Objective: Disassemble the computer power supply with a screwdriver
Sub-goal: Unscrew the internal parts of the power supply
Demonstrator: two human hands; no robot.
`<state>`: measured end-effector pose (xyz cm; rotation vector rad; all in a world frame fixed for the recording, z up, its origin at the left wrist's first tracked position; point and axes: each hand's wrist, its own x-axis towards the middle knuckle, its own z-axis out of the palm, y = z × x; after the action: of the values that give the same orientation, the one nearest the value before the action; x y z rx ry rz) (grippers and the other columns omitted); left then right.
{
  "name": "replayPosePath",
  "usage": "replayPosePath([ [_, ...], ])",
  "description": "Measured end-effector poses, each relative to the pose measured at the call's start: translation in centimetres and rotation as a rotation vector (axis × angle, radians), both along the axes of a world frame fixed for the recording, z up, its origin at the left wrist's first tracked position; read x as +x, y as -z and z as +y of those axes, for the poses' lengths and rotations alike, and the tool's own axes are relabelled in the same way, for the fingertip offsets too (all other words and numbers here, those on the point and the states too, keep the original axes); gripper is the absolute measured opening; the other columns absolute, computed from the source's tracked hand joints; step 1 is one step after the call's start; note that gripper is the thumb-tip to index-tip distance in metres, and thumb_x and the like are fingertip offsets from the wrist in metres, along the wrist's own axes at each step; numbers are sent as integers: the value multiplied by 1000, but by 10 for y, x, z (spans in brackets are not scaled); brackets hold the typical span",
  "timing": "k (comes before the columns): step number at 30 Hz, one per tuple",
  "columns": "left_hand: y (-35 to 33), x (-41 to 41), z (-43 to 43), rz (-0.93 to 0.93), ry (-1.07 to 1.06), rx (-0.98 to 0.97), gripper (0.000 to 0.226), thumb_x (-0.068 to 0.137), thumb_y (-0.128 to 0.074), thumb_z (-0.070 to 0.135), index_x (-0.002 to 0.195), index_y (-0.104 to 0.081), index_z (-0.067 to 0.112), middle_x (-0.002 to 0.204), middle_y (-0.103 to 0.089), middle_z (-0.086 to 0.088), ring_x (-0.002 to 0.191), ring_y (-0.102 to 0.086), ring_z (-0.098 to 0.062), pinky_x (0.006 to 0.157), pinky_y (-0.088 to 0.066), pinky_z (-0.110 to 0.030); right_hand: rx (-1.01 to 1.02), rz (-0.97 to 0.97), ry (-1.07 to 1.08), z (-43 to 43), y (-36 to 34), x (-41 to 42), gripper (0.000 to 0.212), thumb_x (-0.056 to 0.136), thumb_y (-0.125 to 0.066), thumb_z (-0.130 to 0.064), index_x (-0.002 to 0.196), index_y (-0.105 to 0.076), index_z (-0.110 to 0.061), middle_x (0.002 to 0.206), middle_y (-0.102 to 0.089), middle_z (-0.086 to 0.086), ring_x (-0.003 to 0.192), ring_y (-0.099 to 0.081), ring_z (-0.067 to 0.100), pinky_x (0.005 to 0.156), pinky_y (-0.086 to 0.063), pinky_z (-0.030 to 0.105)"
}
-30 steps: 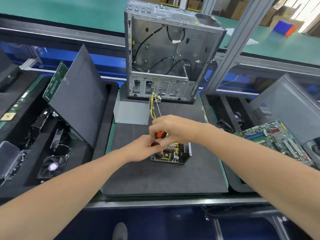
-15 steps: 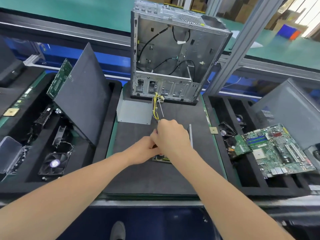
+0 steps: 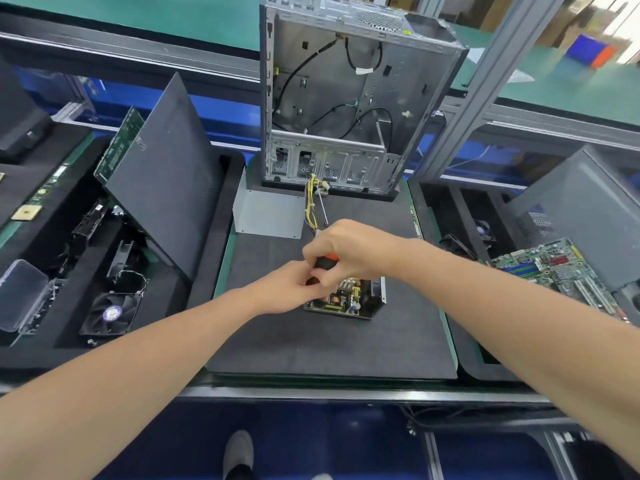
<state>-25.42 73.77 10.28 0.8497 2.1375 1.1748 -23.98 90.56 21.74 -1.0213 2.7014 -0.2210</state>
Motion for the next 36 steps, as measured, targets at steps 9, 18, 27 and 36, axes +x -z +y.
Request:
replayPosePath([
  [9,-2,5,1,-58,-64,-10,22,102,-60,42,99,-70,23,95,-74,1,92,-67,-24,89,-54,-40,173,305,610,-34,7,28,41,94,-50,-57,79,-50,-19,62,-39,-1,65,-49,31,61,-36,34],
  [18,10,-3,-2,-81,-126,-7,20,97,-65,35,82,-69,46,89,-73,22,79,-65,5,73,-50,-27,159,182,632,-54,21,19,7,86,-63,-14,93,-62,-13,69,-47,5,81,-66,38,63,-40,34],
  [27,2,-4,0,-37,-64,-19,41,93,-55,68,93,-71,30,94,-76,14,88,-68,-2,81,-49,-23,53,-47,-3,3,-4,-9,11,90,-67,-23,82,-60,-19,70,-59,-8,65,-52,15,59,-42,26],
  [36,7,0,-1,-2,-100,8,30,93,-56,67,94,-67,39,91,-76,20,84,-69,-3,78,-52,-31,217,308,642,-24,10,17,48,99,-45,-61,88,-43,-15,64,-36,-1,63,-48,29,54,-34,34],
])
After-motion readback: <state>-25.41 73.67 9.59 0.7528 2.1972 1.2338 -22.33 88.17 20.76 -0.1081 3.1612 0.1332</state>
